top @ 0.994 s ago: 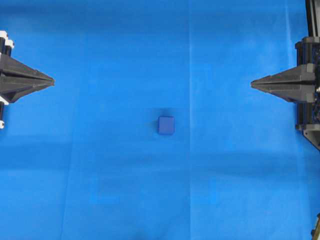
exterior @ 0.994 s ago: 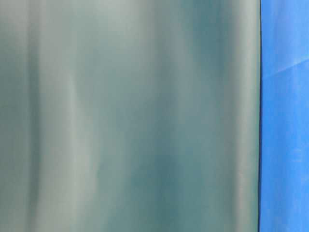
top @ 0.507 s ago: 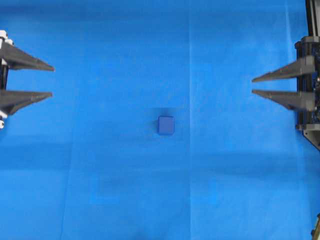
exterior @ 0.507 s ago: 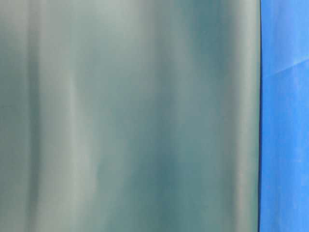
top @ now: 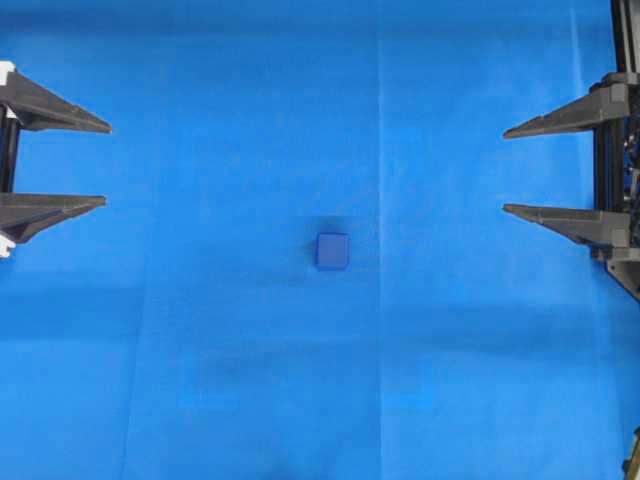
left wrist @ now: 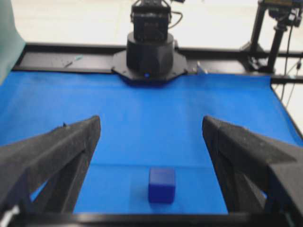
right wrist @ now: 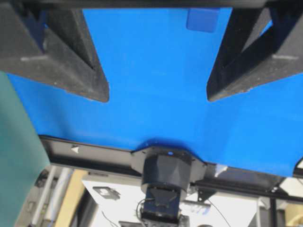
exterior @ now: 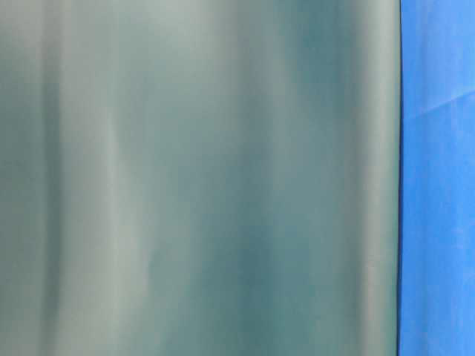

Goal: Handover the blue block to the right arm after grasping it with the left arm, then place it in the designated position.
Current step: 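Open the left gripper and move it toward the blue cube, then lower the open left gripper around the blue cube, then close the left gripper on the blue cube and lift it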

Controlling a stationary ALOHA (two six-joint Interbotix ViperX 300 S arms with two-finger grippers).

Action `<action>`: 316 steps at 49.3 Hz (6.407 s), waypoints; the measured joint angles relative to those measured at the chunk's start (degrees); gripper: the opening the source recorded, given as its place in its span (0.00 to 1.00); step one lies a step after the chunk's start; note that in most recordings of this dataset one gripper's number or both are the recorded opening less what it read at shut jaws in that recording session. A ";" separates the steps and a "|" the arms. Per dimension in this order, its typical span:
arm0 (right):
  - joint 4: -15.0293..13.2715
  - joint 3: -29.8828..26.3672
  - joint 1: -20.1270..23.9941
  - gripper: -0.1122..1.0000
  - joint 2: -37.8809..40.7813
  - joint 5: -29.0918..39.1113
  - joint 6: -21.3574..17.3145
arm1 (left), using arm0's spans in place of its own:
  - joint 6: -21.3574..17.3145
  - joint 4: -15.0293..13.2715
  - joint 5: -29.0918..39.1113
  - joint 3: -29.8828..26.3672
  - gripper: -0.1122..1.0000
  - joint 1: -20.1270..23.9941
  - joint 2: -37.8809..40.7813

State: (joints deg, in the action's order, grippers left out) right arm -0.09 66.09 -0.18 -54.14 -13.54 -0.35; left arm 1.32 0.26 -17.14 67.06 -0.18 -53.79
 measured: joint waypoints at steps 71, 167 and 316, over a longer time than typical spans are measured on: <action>0.97 0.00 -0.62 0.97 2.11 -1.41 -0.09 | -0.18 0.00 -7.47 -37.18 0.92 -1.05 50.89; 1.05 -0.35 -0.62 0.97 2.02 0.18 -0.09 | -0.18 0.44 60.29 -65.30 0.92 -2.20 60.82; 1.05 -0.35 -0.53 0.97 4.57 0.62 -0.09 | 0.18 0.53 41.75 -52.03 0.54 -2.55 73.04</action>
State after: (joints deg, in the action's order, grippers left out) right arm 0.97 65.74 -0.70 -49.57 -12.92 -0.44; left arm 1.49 0.79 24.61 15.03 -2.72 19.25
